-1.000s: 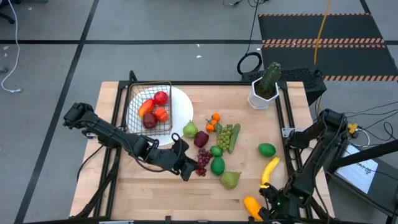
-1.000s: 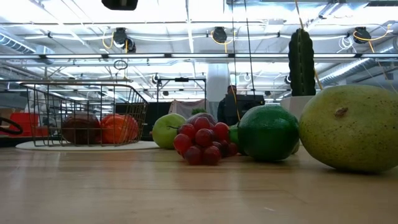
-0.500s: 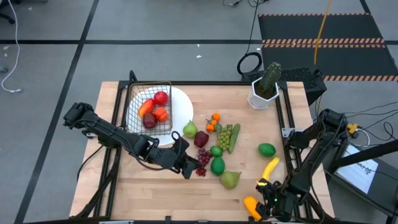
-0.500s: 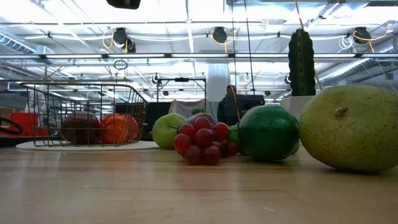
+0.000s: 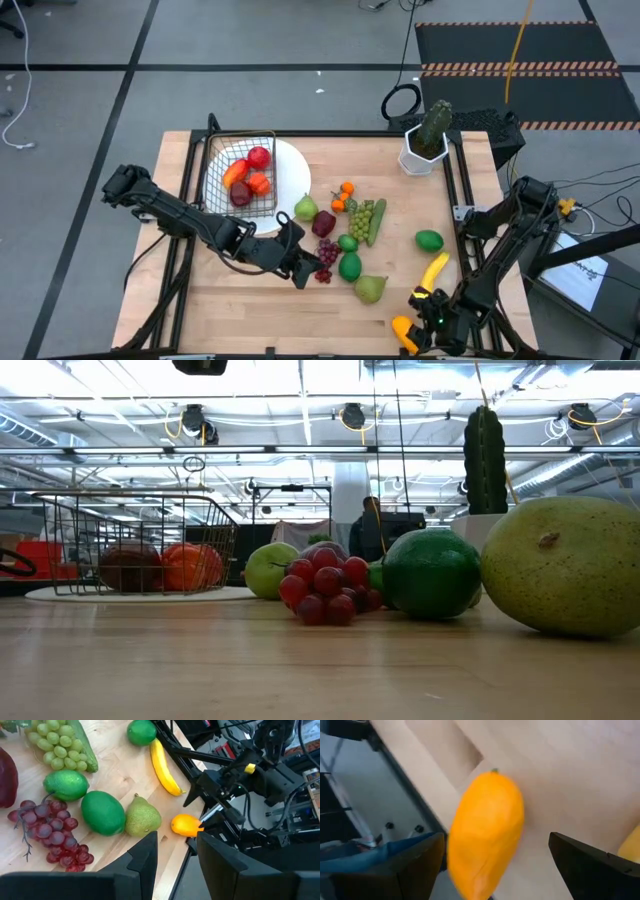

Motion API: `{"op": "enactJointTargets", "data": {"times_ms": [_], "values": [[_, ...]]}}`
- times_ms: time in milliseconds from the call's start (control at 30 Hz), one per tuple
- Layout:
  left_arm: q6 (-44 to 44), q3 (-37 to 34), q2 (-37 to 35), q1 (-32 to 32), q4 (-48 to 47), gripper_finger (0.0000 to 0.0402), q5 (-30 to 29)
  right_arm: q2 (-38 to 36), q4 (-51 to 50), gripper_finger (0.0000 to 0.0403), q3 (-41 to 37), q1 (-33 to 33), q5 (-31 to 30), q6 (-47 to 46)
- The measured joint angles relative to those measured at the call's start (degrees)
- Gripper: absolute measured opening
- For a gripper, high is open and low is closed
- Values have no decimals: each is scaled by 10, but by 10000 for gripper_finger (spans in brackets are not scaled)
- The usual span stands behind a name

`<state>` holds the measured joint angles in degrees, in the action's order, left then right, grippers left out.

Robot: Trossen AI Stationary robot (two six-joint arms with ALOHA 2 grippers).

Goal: Build produce basket
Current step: Put the yellow mango into the wire basket

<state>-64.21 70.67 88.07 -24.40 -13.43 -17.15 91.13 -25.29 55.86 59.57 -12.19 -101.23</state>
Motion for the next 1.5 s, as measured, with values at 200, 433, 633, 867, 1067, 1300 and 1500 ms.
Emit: {"op": "enactJointTargets", "data": {"times_ms": [200, 433, 633, 867, 1067, 1300, 1500], "values": [[2, 0, 0, 0, 0, 136, 0, 44, 70, 352, 0, -3, 4, 49], [10, 0, 0, 0, -1, 136, 0, 52, 43, 351, 0, -10, 4, 51], [25, 0, 0, 0, -2, 136, 0, 55, 3, 321, 0, -22, 17, 58], [26, 0, 0, 0, -5, 136, 0, 55, 0, 266, 0, -40, 35, 72], [30, 0, 0, 0, -9, 136, 0, 37, 5, 246, 0, -60, 35, 74], [29, 0, 0, 0, -14, 136, 0, -24, -1, 252, 0, -96, 30, 105], [30, 0, 0, 0, -14, 136, 0, -115, 32, 253, 0, -131, -35, 174]]}}
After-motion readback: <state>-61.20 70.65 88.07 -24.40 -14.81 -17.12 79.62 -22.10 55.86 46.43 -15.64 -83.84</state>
